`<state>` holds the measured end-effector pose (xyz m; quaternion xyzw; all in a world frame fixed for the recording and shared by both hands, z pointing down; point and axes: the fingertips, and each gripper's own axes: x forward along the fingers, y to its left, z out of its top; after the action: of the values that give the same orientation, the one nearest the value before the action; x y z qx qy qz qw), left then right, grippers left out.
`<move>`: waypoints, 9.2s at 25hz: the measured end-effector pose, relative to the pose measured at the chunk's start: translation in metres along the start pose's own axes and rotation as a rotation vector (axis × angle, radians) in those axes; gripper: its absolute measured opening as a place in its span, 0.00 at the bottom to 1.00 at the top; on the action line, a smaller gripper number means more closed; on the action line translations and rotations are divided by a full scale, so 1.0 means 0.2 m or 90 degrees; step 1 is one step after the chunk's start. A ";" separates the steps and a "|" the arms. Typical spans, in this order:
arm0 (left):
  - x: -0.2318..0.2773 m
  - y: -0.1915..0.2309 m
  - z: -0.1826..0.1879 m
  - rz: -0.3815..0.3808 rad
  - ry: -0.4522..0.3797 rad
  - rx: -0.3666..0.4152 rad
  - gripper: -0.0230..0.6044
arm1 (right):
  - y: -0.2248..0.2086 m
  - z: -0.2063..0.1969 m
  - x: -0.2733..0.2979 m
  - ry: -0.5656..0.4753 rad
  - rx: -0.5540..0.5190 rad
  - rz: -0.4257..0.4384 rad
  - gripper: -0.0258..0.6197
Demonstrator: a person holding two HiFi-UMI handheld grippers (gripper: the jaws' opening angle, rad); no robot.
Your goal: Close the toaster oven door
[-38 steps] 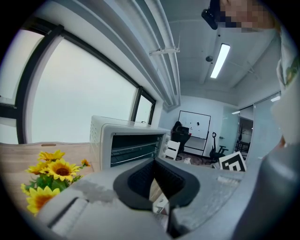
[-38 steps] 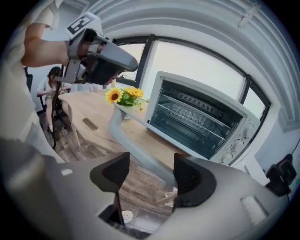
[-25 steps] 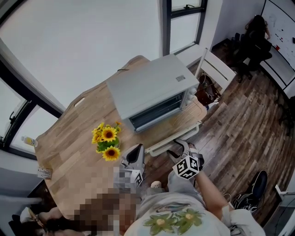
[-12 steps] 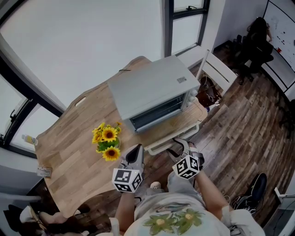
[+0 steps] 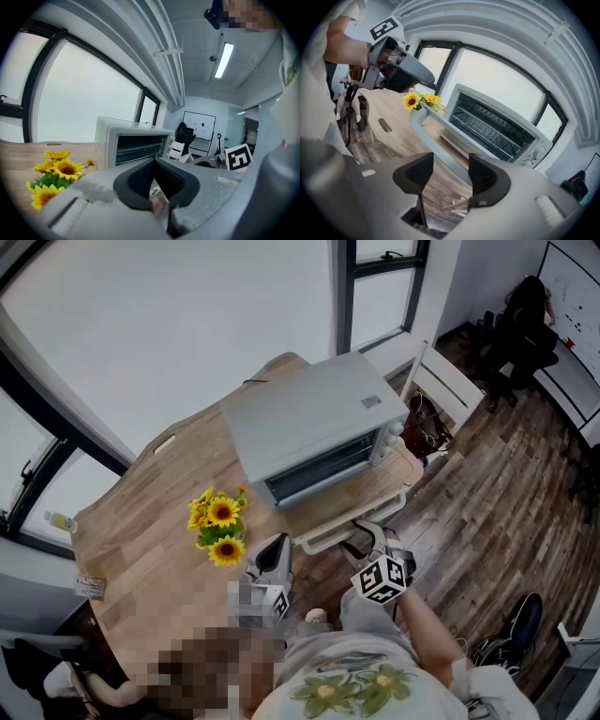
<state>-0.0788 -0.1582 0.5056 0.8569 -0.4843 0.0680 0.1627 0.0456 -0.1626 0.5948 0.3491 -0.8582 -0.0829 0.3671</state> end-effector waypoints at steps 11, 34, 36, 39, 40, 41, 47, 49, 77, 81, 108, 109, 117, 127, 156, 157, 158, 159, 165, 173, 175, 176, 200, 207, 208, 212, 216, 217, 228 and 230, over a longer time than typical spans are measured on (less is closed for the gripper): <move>-0.01 0.02 -0.01 0.007 0.001 -0.003 0.04 | -0.03 0.03 0.00 -0.006 -0.001 -0.002 0.41; -0.02 0.04 0.00 0.018 -0.004 -0.008 0.04 | -0.08 0.10 0.00 -0.028 -0.003 -0.003 0.41; -0.02 0.04 0.00 0.018 -0.003 -0.008 0.04 | -0.08 0.10 0.01 -0.029 -0.003 -0.004 0.41; -0.02 0.04 0.00 0.018 -0.001 -0.009 0.04 | -0.10 0.11 0.01 -0.033 -0.002 -0.008 0.41; -0.02 0.04 0.00 0.019 -0.001 -0.008 0.04 | -0.10 0.12 0.01 -0.035 -0.003 -0.008 0.41; -0.02 0.04 0.00 0.019 0.000 -0.008 0.04 | -0.11 0.13 0.01 -0.036 -0.003 -0.008 0.41; -0.03 0.04 0.01 0.021 -0.001 -0.006 0.04 | -0.12 0.15 0.01 -0.044 -0.005 -0.010 0.42; -0.03 0.04 0.01 0.022 0.000 -0.006 0.04 | -0.13 0.15 0.01 -0.046 -0.005 -0.011 0.42; -0.02 0.04 0.00 0.039 -0.003 -0.013 0.04 | -0.18 0.22 0.03 -0.080 -0.015 -0.014 0.42; -0.01 0.04 0.00 0.040 -0.004 -0.013 0.04 | -0.19 0.24 0.04 -0.085 -0.016 -0.015 0.42; -0.02 0.08 0.02 0.065 -0.016 -0.022 0.04 | -0.26 0.31 0.06 -0.114 -0.023 -0.010 0.42; -0.02 0.08 0.02 0.066 -0.015 -0.022 0.04 | -0.26 0.32 0.06 -0.115 -0.023 -0.009 0.42; -0.02 0.08 0.02 0.069 -0.014 -0.022 0.04 | -0.27 0.33 0.07 -0.116 -0.025 -0.002 0.42; -0.01 0.07 0.03 0.074 -0.013 -0.026 0.04 | -0.30 0.36 0.09 -0.108 -0.021 0.013 0.42; 0.04 0.10 0.01 0.088 -0.009 -0.036 0.04 | -0.39 0.44 0.16 -0.104 -0.016 0.041 0.42; 0.04 0.10 0.01 0.089 -0.008 -0.037 0.04 | -0.39 0.44 0.16 -0.104 -0.016 0.041 0.42; 0.04 0.10 0.01 0.089 -0.008 -0.037 0.04 | -0.39 0.44 0.16 -0.105 -0.016 0.041 0.42; 0.04 0.10 0.01 0.090 -0.008 -0.037 0.04 | -0.40 0.45 0.17 -0.106 -0.016 0.042 0.42; 0.04 0.11 0.01 0.092 -0.007 -0.039 0.04 | -0.41 0.46 0.17 -0.108 -0.015 0.043 0.42; 0.04 0.12 0.01 0.095 -0.008 -0.040 0.04 | -0.42 0.47 0.19 -0.110 -0.014 0.046 0.42; 0.04 0.13 0.01 0.097 -0.008 -0.041 0.04 | -0.43 0.48 0.19 -0.111 -0.014 0.047 0.42; 0.04 0.13 0.01 0.098 -0.008 -0.041 0.04 | -0.43 0.48 0.19 -0.111 -0.014 0.048 0.42; 0.06 0.17 0.01 0.112 -0.007 -0.049 0.04 | -0.49 0.53 0.25 -0.123 -0.013 0.056 0.42; 0.06 0.18 0.02 0.114 -0.011 -0.052 0.04 | -0.50 0.54 0.26 -0.124 -0.014 0.059 0.43; 0.06 0.18 0.02 0.114 -0.012 -0.053 0.04 | -0.50 0.54 0.26 -0.124 -0.014 0.059 0.42; 0.07 0.17 0.03 0.111 -0.015 -0.054 0.04 | -0.50 0.55 0.26 -0.123 -0.014 0.060 0.43; 0.07 0.17 0.03 0.109 -0.019 -0.056 0.04 | -0.50 0.55 0.26 -0.117 -0.014 0.065 0.43; 0.07 0.17 0.04 0.109 -0.020 -0.056 0.04 | -0.50 0.55 0.26 -0.119 -0.013 0.065 0.43; 0.04 0.16 0.09 0.102 -0.044 -0.056 0.04 | -0.44 0.59 0.10 -0.210 0.072 0.025 0.20; 0.04 0.16 0.10 0.095 -0.047 -0.054 0.04 | -0.42 0.58 0.08 -0.213 0.105 0.029 0.16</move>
<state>-0.1018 -0.1873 0.4958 0.8125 -0.5552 0.0276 0.1756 0.0036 -0.2486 0.4875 0.3401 -0.9187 -0.0611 0.1915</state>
